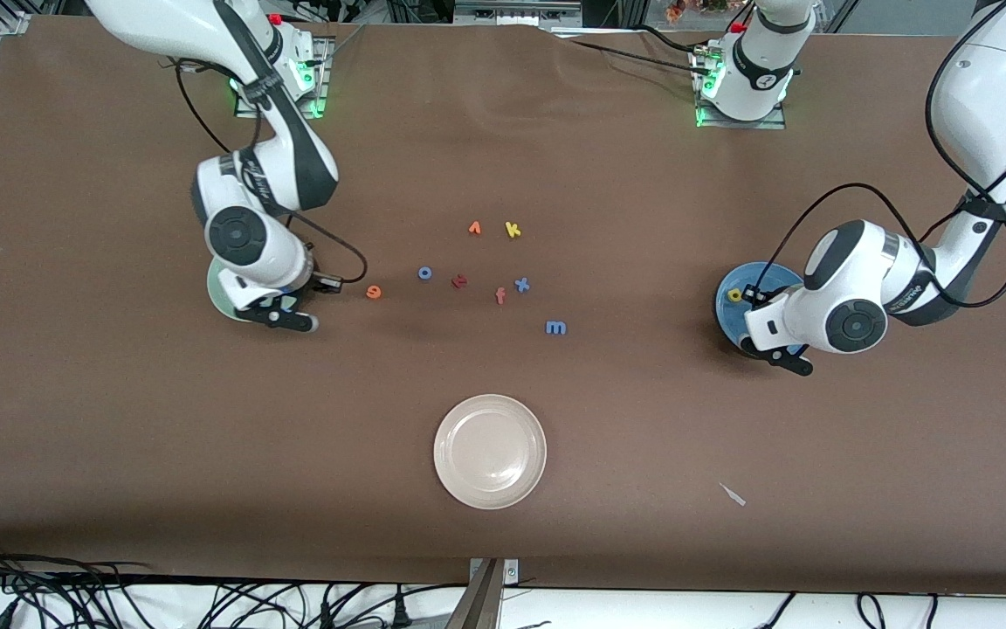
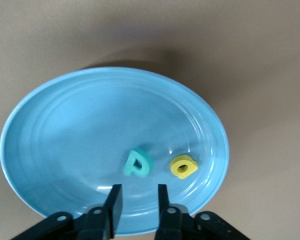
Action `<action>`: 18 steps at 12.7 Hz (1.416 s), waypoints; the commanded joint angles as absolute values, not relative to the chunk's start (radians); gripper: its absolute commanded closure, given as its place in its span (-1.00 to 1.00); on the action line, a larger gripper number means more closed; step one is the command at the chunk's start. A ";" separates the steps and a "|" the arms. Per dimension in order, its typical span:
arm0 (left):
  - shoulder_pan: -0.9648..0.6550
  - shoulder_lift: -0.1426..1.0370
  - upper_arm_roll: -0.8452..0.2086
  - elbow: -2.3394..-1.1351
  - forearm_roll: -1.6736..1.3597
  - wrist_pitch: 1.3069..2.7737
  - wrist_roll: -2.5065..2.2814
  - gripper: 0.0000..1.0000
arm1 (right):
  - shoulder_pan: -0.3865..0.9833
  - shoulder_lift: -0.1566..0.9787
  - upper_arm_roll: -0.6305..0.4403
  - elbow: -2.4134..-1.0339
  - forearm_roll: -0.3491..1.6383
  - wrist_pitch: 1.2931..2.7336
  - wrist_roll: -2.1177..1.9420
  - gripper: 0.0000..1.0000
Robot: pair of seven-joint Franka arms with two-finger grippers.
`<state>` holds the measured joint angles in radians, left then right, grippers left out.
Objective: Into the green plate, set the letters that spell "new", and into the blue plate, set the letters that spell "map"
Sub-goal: 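Drop the teal letter on the blue plate while the right gripper drops green, then grasp the blue letter with the left gripper while the right gripper grasps orange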
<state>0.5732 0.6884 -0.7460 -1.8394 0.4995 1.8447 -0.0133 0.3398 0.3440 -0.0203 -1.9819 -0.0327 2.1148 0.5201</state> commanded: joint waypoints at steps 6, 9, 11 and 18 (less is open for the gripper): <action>0.387 0.693 -0.752 -1.769 0.302 1.960 -0.482 -1.00 | 0.341 0.311 -0.132 -2.284 -0.032 2.430 0.414 0.51; 0.261 0.702 -0.746 -1.770 0.302 2.090 -0.946 -1.00 | 0.341 0.316 -0.130 -2.280 -0.029 2.425 0.440 -1.00; 0.186 0.719 -0.742 -1.776 0.310 2.193 -1.226 -1.00 | 0.341 0.296 -0.127 -2.251 -0.026 2.395 0.436 -1.00; -0.173 0.730 -0.464 -1.729 0.310 2.388 -1.914 -1.00 | 0.360 0.448 0.069 -1.984 -0.029 2.301 0.907 -1.00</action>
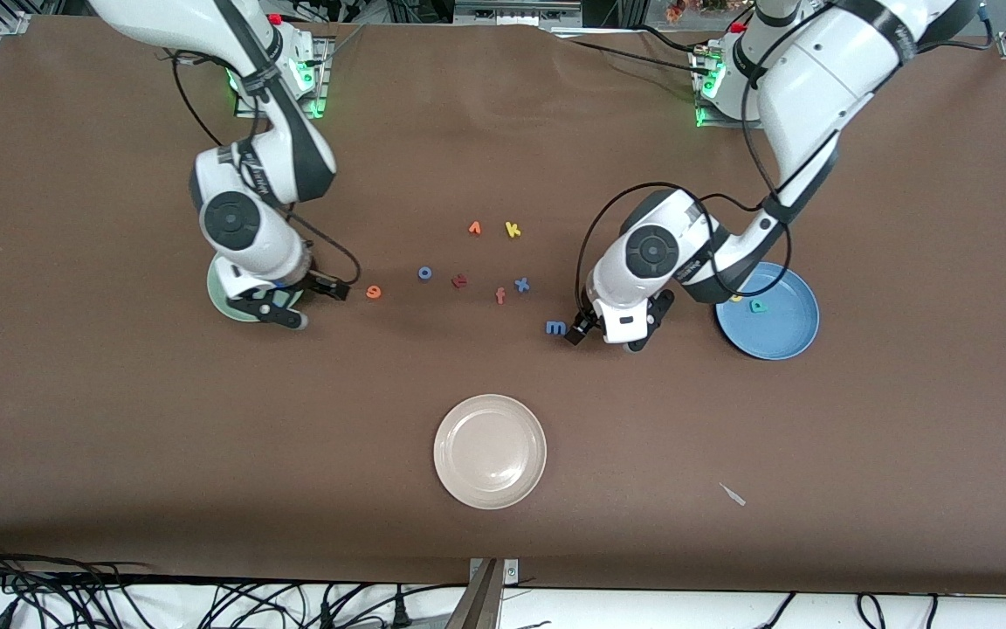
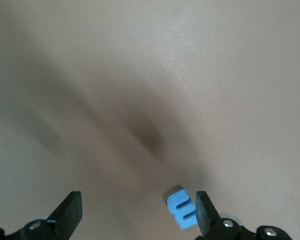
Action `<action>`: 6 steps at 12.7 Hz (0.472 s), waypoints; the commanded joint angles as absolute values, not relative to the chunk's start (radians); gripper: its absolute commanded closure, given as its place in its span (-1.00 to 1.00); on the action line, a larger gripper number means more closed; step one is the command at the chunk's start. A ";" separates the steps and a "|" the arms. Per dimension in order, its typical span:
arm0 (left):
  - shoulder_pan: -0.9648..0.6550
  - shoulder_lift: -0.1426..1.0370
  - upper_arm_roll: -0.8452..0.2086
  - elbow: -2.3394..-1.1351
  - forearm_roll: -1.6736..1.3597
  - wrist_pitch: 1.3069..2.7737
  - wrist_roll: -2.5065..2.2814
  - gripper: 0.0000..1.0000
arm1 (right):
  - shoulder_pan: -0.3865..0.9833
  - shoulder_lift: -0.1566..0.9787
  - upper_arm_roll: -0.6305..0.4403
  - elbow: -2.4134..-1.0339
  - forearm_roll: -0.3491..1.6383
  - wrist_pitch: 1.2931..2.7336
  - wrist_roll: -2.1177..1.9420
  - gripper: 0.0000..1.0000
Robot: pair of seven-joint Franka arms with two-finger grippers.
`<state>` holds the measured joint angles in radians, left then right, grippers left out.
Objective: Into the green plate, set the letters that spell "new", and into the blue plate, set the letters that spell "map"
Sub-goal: 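Grasp the blue letter with the left gripper while the right gripper grasps orange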
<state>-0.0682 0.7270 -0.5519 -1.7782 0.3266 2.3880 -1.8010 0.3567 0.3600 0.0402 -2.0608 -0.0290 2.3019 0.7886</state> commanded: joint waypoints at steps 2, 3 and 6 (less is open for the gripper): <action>-0.238 0.751 -0.419 -1.691 0.311 2.388 -2.029 -1.00 | 0.385 0.480 0.075 -1.993 -0.025 2.377 0.984 -0.98; -0.256 0.768 -0.413 -1.666 0.311 2.387 -2.078 -1.00 | 0.394 0.492 0.075 -1.996 -0.025 2.410 1.056 -0.91; -0.285 0.799 -0.404 -1.622 0.313 2.387 -2.180 -1.00 | 0.419 0.514 0.075 -2.017 -0.026 2.454 1.126 -0.73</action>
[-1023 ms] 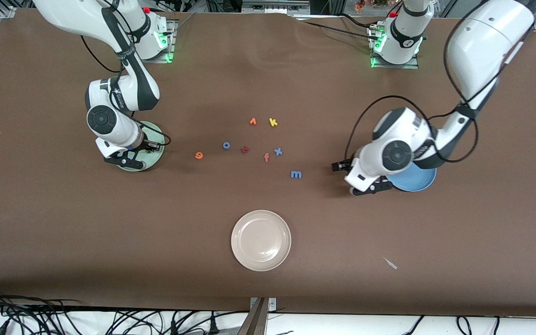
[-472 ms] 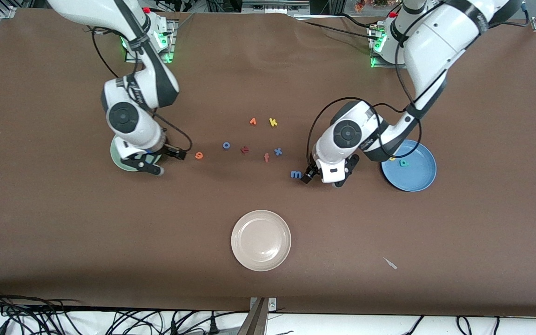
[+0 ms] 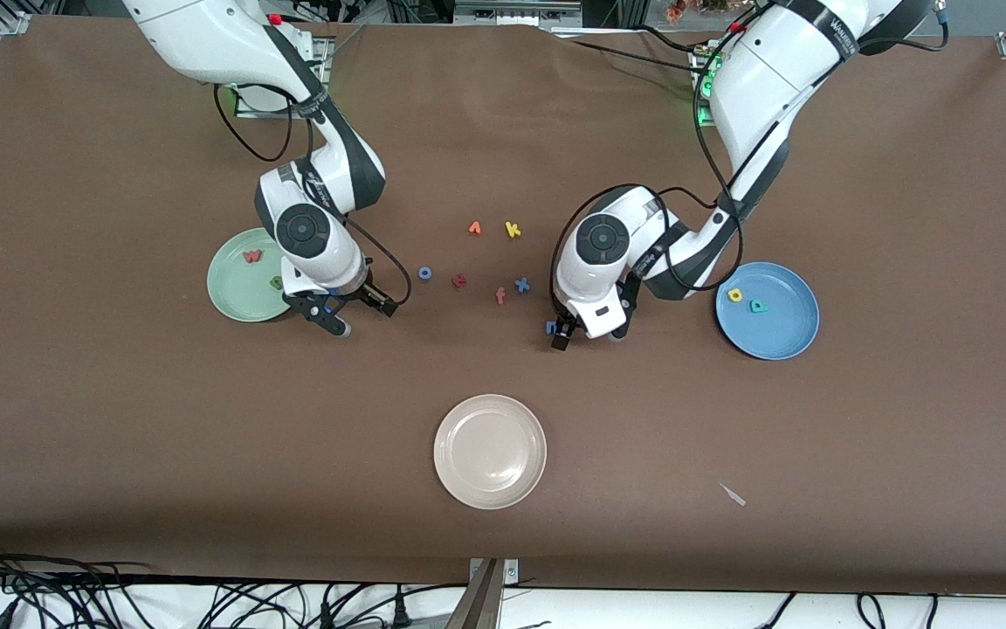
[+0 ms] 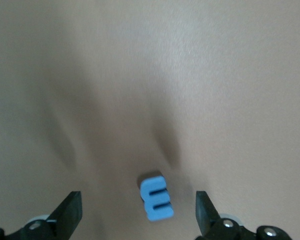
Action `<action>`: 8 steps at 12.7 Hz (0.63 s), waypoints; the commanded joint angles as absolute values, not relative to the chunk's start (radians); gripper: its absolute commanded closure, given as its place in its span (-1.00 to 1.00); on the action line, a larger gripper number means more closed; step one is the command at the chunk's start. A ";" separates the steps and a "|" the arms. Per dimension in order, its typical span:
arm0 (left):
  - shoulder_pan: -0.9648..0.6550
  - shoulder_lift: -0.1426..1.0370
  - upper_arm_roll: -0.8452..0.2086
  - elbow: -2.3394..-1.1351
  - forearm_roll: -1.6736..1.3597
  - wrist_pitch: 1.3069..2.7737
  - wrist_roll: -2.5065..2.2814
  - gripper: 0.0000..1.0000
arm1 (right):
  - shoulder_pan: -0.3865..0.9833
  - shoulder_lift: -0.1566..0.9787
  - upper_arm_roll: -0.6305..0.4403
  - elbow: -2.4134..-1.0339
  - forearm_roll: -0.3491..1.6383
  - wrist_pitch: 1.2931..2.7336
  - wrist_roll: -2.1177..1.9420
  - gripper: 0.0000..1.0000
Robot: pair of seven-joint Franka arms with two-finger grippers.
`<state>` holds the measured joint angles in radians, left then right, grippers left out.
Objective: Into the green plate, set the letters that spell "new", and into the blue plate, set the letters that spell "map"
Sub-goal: 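Grasp the blue letter with the left gripper while the right gripper grasps orange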
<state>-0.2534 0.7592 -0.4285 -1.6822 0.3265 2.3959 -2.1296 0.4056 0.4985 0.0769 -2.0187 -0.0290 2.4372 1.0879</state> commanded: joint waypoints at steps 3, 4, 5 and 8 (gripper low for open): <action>-0.353 0.836 -0.341 -1.580 0.310 2.387 -2.230 -1.00 | 0.420 0.514 0.075 -2.069 -0.026 2.536 1.134 -0.64; -0.353 0.842 -0.338 -1.575 0.308 2.387 -2.238 -1.00 | 0.420 0.515 0.075 -2.080 -0.026 2.537 1.155 -0.61; -0.353 0.842 -0.337 -1.575 0.305 2.387 -2.240 -0.98 | 0.420 0.515 0.075 -2.083 -0.026 2.540 1.176 -0.60; -0.353 0.845 -0.337 -1.575 0.308 2.387 -2.252 -0.27 | 0.420 0.511 0.075 -2.091 -0.026 2.540 1.184 0.08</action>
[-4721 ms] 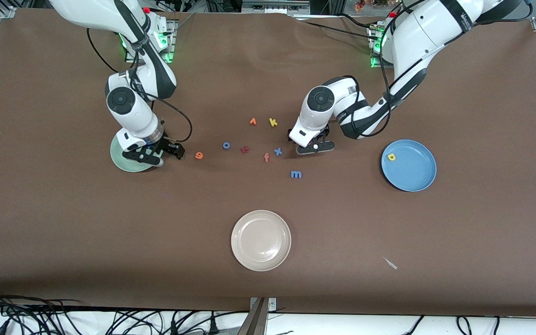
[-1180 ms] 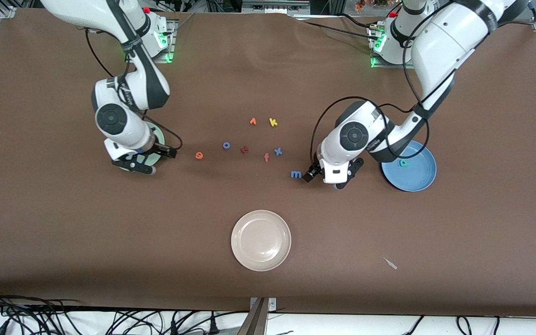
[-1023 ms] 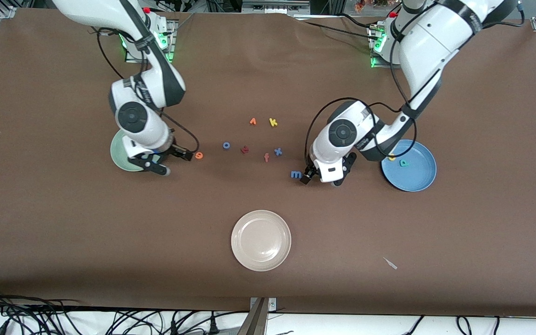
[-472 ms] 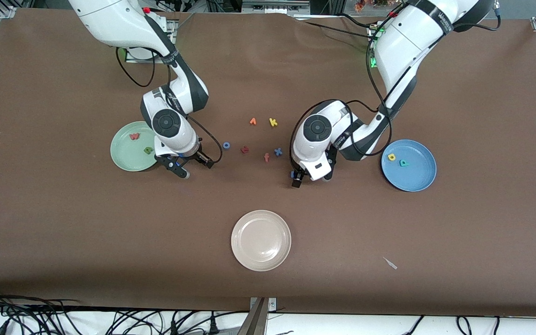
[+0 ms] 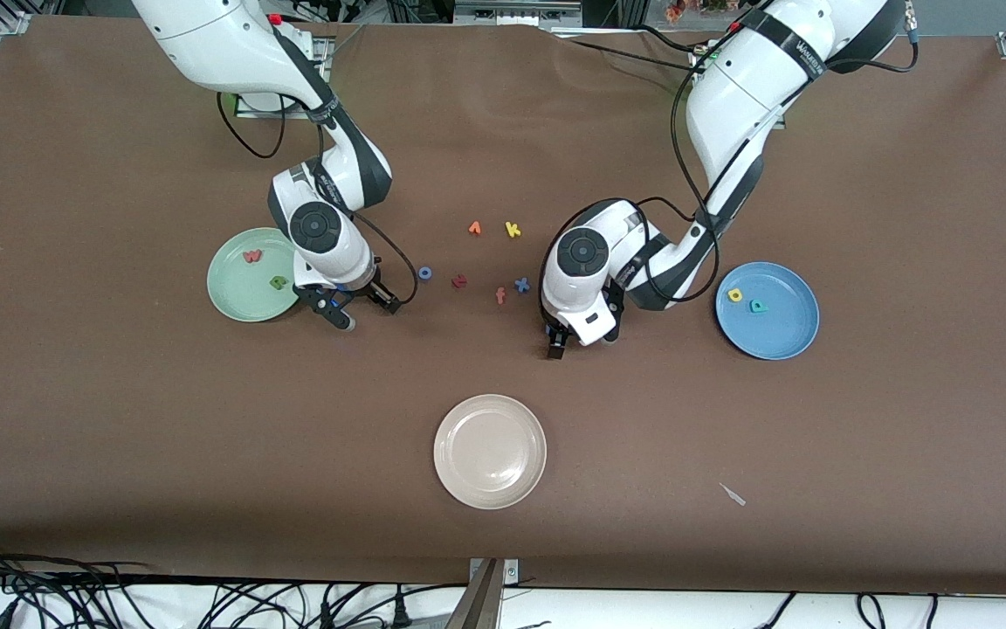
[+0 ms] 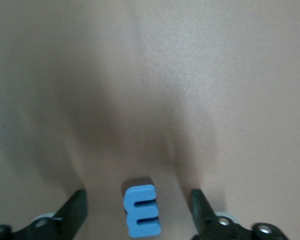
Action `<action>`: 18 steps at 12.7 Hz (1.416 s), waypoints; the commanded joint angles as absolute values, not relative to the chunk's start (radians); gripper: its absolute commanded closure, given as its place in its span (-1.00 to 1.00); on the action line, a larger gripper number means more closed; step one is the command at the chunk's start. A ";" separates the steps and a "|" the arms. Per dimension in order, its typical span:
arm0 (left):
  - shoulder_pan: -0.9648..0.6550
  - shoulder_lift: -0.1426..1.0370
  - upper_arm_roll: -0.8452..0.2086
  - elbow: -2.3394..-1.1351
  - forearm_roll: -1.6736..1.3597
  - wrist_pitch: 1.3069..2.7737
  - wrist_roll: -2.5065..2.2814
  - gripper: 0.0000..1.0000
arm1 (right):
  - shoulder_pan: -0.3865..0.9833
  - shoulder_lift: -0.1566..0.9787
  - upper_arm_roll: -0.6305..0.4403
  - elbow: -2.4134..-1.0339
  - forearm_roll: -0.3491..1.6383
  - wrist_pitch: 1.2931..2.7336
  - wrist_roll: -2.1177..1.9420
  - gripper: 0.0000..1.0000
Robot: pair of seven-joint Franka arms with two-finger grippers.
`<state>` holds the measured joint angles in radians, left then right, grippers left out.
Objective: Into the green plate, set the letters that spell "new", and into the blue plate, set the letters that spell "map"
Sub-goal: 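Drop the blue letter on the blue plate while the right gripper drops orange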
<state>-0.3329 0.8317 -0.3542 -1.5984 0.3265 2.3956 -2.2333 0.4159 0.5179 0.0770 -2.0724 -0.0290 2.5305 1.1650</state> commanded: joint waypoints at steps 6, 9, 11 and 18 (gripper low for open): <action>-0.360 0.842 -0.333 -1.578 0.401 2.350 -2.191 1.00 | 0.419 0.437 0.054 -2.066 -0.044 2.467 1.158 0.65; -0.327 0.822 -0.347 -1.572 0.376 2.169 -1.883 1.00 | 0.419 0.361 -0.032 -2.054 -0.044 2.291 0.960 0.65; -0.281 0.810 -0.347 -1.551 0.318 2.067 -1.679 1.00 | 0.414 0.312 -0.112 -2.077 -0.037 2.260 0.863 0.65; -0.088 0.773 -0.347 -1.456 0.262 1.636 -0.879 1.00 | 0.411 0.267 -0.282 -2.311 -0.025 2.471 0.526 0.64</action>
